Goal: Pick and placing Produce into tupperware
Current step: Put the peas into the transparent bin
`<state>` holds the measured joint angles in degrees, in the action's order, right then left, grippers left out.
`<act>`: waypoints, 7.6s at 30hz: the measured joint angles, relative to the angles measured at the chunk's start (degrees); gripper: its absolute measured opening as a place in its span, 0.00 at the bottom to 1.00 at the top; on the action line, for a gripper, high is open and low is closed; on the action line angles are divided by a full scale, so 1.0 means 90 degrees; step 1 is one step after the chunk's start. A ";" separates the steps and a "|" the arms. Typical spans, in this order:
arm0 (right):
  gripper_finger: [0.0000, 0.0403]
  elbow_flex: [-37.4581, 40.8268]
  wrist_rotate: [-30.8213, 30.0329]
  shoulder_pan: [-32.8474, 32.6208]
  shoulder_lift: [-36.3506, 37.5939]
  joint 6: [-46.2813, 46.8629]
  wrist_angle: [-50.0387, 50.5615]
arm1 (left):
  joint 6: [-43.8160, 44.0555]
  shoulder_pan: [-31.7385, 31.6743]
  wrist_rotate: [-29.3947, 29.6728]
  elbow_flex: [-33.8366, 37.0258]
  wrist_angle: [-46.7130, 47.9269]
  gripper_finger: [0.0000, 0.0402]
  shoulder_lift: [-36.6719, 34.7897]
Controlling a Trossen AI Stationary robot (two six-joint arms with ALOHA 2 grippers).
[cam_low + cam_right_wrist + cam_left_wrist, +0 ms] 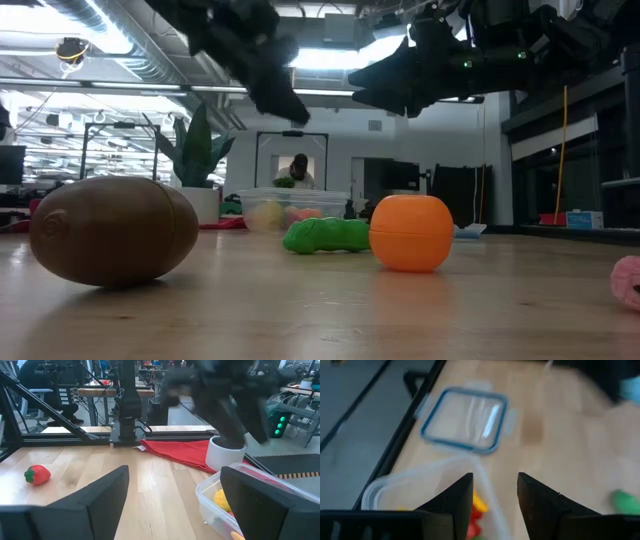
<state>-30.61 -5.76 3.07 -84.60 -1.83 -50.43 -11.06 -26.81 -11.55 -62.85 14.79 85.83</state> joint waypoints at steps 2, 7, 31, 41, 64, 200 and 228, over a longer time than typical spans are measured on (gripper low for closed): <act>0.78 0.0000 0.0010 -0.0012 0.0000 -0.0009 -0.0001 | 0.0002 0.0207 -0.0005 0.0178 -0.0118 0.35 -0.0320; 0.78 0.0000 0.0235 -0.0024 0.0000 0.0009 0.0138 | 0.0213 0.0720 0.0023 0.1018 -0.0718 0.34 -0.1178; 0.78 -0.0053 0.0661 -0.0809 0.0000 -0.0534 0.0554 | 0.0429 0.3713 0.1067 0.4969 -0.5012 0.36 -0.3727; 0.78 -0.1797 0.0658 -0.0996 0.0000 -0.0501 0.4730 | 0.0351 0.4323 0.1413 0.5605 -0.5720 0.33 -0.3722; 0.78 -0.2999 0.0656 -0.0880 -0.1055 -0.0356 0.6717 | 0.0610 0.4498 0.1416 0.5765 -0.5658 0.30 -0.3716; 0.31 -0.1718 0.2321 0.1088 -0.1039 0.0228 0.2191 | 0.0825 0.4265 0.2994 0.5763 -0.5555 0.26 -0.3705; 0.31 -0.0279 0.2077 0.0346 -0.1153 -0.0087 -0.2150 | 0.1077 0.3477 0.2758 0.5758 -0.7459 0.25 -0.2858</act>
<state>-33.12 12.94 6.18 -94.97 -2.61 -69.78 -1.37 4.48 13.27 -11.03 -52.34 60.11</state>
